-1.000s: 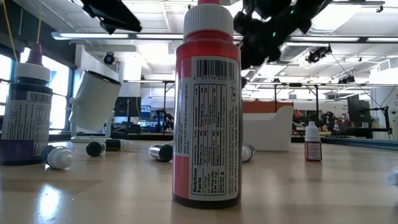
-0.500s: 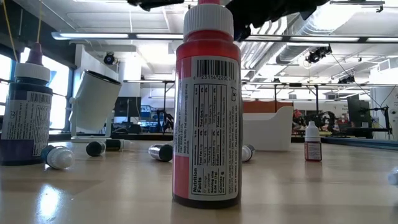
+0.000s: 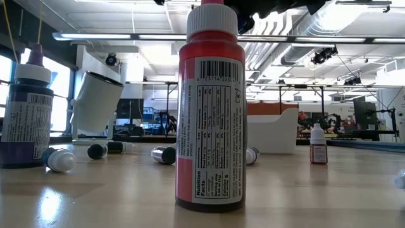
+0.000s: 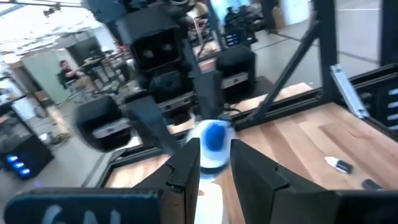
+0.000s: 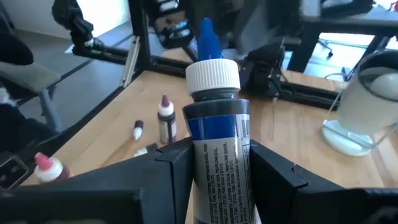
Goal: Pick & Place food coloring
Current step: Put the big blue food coloring bottle into the white bin
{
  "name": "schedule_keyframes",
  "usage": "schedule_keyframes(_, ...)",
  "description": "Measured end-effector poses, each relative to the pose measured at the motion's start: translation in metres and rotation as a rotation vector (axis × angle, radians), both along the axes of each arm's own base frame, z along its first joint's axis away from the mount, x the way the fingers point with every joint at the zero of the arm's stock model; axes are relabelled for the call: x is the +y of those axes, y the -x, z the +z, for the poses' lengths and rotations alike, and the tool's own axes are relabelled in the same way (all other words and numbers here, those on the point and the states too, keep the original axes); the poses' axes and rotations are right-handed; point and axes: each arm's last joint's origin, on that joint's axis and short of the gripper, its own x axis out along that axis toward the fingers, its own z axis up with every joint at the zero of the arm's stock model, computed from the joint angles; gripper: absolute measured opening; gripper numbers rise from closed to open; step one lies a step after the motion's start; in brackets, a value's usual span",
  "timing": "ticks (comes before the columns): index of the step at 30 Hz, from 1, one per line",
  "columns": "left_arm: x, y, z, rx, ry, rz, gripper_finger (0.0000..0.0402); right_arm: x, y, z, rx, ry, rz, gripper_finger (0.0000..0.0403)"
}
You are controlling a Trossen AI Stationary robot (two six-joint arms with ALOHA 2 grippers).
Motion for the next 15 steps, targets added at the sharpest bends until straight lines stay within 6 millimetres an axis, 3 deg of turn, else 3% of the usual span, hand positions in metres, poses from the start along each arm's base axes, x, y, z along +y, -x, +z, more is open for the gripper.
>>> schedule_keyframes(15,-0.0005,0.0,0.0072,-0.072,-0.013,-0.023,0.0088,-0.0004,-0.0014,0.0046,-0.049,0.001,-0.001,0.0127)
